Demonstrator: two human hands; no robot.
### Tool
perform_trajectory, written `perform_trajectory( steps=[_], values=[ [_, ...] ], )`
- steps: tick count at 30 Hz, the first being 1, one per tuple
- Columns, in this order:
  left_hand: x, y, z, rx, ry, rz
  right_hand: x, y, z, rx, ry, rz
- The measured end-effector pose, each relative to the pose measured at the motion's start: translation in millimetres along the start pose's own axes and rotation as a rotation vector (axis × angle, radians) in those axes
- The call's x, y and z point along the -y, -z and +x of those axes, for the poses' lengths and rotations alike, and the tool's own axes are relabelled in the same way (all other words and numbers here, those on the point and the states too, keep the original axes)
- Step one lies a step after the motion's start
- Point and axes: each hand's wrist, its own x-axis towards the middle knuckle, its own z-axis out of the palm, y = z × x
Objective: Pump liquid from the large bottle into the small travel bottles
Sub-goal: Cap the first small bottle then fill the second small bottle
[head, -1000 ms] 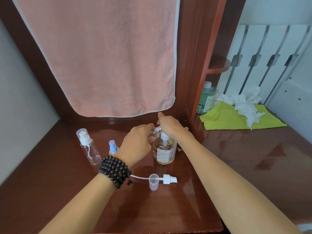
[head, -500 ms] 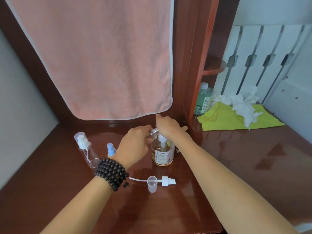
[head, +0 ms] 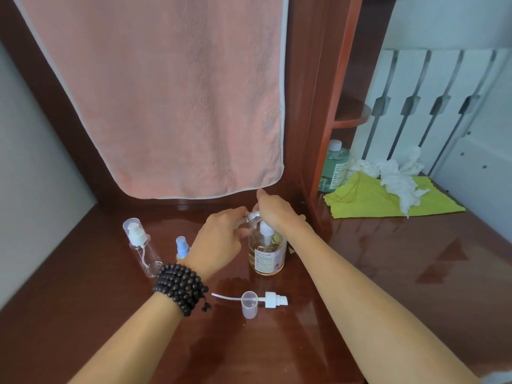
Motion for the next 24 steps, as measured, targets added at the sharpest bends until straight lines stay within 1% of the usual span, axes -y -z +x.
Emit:
perform_trajectory(
  steps=[4, 10, 13, 19, 24],
  values=[
    [1, -4, -1, 0.013, 0.024, -0.034, -3, -5, 2, -0.011, 0.007, -0.026],
    [-1, 5, 2, 0.003, -0.015, -0.057, 4, 8, 0, -0.015, 0.065, -0.023],
    [-1, 4, 1, -0.016, -0.009, -0.063, 4, 3, 7, -0.002, 0.044, 0.005],
    [3, -5, -3, 0.009, -0.001, -0.053, -4, -6, 10, -0.020, -0.008, -0.081],
    [0, 2, -3, -0.002, 0.002, -0.074, 0, 1, 4, -0.033, 0.034, -0.028]
  ],
)
